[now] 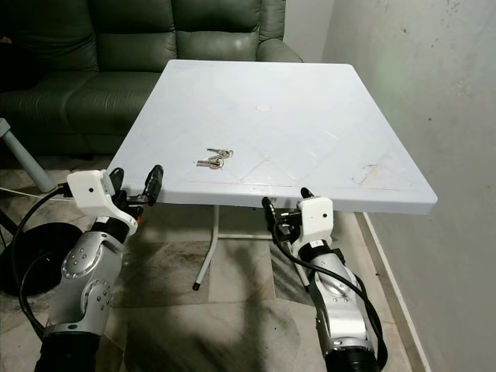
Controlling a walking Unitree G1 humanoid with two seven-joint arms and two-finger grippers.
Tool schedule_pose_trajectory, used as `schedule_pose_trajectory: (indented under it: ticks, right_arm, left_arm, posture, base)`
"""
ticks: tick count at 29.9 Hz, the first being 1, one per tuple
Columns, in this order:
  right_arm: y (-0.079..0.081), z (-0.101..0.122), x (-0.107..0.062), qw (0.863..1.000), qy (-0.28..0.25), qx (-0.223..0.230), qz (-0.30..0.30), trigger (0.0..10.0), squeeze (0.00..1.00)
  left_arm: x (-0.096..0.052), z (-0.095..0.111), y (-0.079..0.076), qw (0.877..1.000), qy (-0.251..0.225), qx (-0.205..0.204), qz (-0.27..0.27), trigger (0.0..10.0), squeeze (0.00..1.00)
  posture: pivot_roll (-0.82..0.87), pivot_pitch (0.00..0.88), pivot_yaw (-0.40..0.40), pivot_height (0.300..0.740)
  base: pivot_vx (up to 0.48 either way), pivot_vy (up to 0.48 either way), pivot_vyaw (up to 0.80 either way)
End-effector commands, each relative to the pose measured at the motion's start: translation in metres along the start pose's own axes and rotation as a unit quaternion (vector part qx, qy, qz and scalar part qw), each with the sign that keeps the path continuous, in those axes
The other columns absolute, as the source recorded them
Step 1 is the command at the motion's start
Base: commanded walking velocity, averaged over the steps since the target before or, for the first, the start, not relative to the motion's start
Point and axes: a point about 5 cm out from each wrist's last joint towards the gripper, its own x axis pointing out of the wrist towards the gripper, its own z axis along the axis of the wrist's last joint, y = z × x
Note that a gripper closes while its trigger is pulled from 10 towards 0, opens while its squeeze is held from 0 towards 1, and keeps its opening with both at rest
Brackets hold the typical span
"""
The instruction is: Hang keys on a hook
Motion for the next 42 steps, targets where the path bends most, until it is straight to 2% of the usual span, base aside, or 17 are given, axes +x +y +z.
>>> schedule_pose_trajectory:
  ticks: [1,30,42]
  right_arm:
    - [-0.0006,0.0098,0.0037,1.0,-0.014,-0.013,0.003,10.0,0.0]
    - [0.0023,0.0066,0.0016,1.0,-0.003,-0.025,0.008,10.0,0.0]
    - [0.0024,0.0063,0.0009,1.0,-0.002,-0.029,0.008,10.0,0.0]
  left_arm:
    - [0.0031,-0.0002,-0.0045,1.0,0.007,-0.001,-0.008,10.0,0.0]
    - [0.0044,-0.0022,-0.0058,1.0,0.018,0.012,-0.008,10.0,0.0]
    - [0.0054,-0.0015,-0.0061,1.0,0.018,0.015,-0.011,10.0,0.0]
  posture:
    - [0.03,0.0,-0.02,0.74]
    - [0.03,0.0,-0.015,0.74]
    - [0.02,0.0,-0.013,0.74]
  base:
    - [0.0,0.0,0.0]
    - [0.0,0.0,0.0]
    - [0.326,0.0,0.0]
